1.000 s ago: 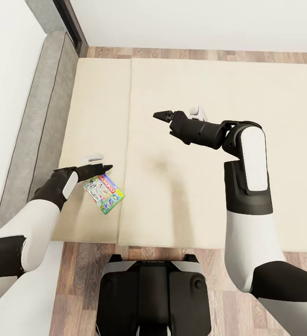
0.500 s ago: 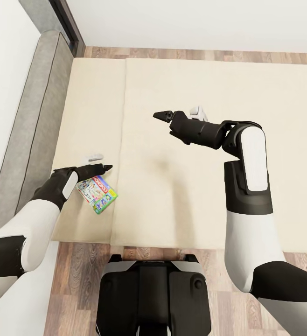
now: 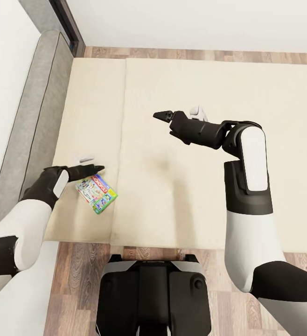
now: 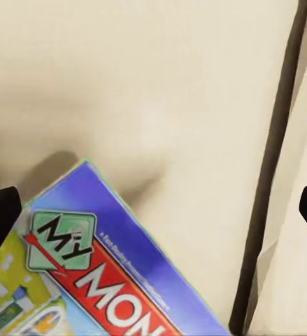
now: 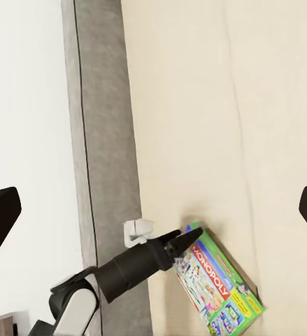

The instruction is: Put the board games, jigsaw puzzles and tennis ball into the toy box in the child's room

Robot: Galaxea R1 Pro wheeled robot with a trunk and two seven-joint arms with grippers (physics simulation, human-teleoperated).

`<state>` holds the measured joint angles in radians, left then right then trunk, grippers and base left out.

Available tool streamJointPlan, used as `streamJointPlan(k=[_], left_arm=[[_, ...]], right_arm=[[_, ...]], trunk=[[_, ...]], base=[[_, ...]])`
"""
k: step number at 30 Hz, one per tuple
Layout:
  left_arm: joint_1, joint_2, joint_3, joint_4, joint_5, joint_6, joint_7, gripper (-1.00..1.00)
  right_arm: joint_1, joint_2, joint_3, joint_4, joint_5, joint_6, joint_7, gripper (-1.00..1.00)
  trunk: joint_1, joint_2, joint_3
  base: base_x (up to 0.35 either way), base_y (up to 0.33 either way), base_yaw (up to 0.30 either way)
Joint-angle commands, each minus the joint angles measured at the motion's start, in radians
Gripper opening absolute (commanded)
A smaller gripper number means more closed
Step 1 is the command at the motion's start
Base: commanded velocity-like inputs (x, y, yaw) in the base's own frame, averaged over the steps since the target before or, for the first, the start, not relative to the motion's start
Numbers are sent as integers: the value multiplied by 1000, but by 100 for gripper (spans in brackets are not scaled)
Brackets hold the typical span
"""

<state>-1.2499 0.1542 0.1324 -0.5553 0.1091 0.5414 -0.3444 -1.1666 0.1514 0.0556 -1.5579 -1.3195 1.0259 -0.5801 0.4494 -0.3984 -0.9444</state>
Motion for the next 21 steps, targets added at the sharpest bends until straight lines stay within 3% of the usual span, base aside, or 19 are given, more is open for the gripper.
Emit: streamJointPlan(k=[1,8,21], left_arm=[[0,11,17,-3,10,33,13,100],[0,28,34,-6,9,58,58,100],[0,35,35,-4,6,61,117,100]], right_arm=[[-1,0,0,-1,-9,2,-10,100],[-1,0,0,-1,-9,2,-10,100],[-1,-1,0,2,-9,2,-10,100]], trunk=[[1,-2,-1],[1,-2,-1],[1,-2,-1]], base=[[0,0,0],[0,0,0],[0,0,0]])
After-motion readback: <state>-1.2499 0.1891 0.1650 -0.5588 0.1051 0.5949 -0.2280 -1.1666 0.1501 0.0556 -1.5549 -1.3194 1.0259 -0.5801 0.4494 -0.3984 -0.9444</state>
